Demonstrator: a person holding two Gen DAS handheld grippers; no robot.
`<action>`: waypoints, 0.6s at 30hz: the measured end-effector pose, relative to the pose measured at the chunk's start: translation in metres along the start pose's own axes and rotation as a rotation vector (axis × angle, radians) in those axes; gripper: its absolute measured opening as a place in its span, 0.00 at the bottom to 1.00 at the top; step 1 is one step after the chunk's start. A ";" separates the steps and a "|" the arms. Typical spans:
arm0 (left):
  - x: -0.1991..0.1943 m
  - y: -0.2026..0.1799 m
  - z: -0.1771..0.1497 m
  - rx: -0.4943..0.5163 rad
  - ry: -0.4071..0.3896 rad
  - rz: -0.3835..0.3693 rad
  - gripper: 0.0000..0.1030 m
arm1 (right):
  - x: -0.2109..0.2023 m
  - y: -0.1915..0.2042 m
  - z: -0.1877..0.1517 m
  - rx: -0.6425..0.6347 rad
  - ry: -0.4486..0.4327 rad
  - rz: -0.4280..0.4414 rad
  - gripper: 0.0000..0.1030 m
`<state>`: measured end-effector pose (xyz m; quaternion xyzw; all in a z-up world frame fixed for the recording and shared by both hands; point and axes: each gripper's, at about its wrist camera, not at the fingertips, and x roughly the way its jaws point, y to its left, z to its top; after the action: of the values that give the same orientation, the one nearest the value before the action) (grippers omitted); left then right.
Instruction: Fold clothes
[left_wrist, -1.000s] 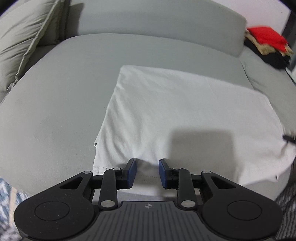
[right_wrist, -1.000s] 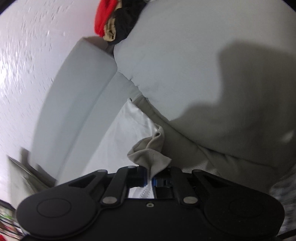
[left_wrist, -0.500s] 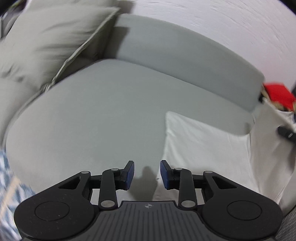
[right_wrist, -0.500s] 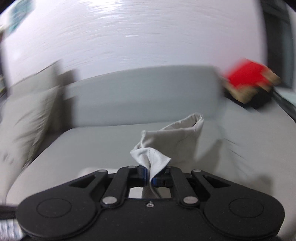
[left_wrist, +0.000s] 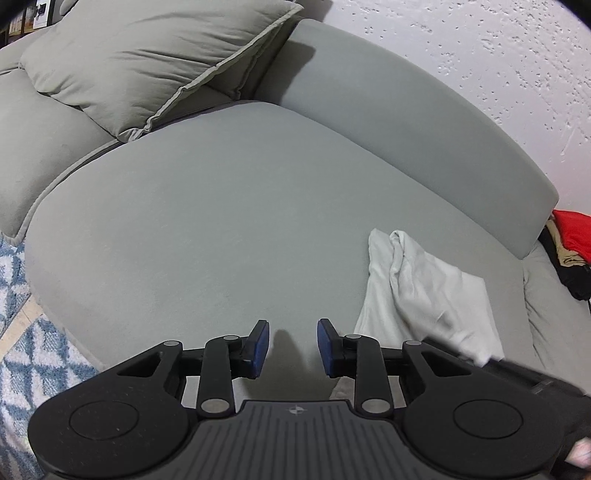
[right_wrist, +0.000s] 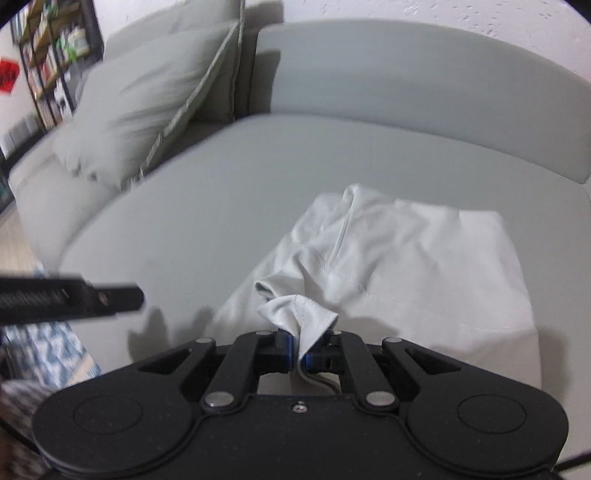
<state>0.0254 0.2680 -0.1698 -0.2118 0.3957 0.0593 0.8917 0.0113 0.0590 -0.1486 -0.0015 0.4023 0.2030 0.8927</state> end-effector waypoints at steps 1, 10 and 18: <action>0.000 -0.001 0.000 0.001 -0.001 -0.002 0.26 | -0.006 -0.002 0.006 0.023 -0.023 0.011 0.06; 0.001 -0.002 0.000 -0.012 -0.011 0.011 0.26 | 0.000 0.011 0.044 0.075 -0.022 0.058 0.06; -0.004 0.008 0.000 -0.080 -0.022 0.014 0.26 | -0.027 -0.022 0.023 0.107 0.146 0.558 0.23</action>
<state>0.0208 0.2753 -0.1699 -0.2441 0.3844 0.0837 0.8864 0.0199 0.0330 -0.1174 0.1416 0.4604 0.4187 0.7698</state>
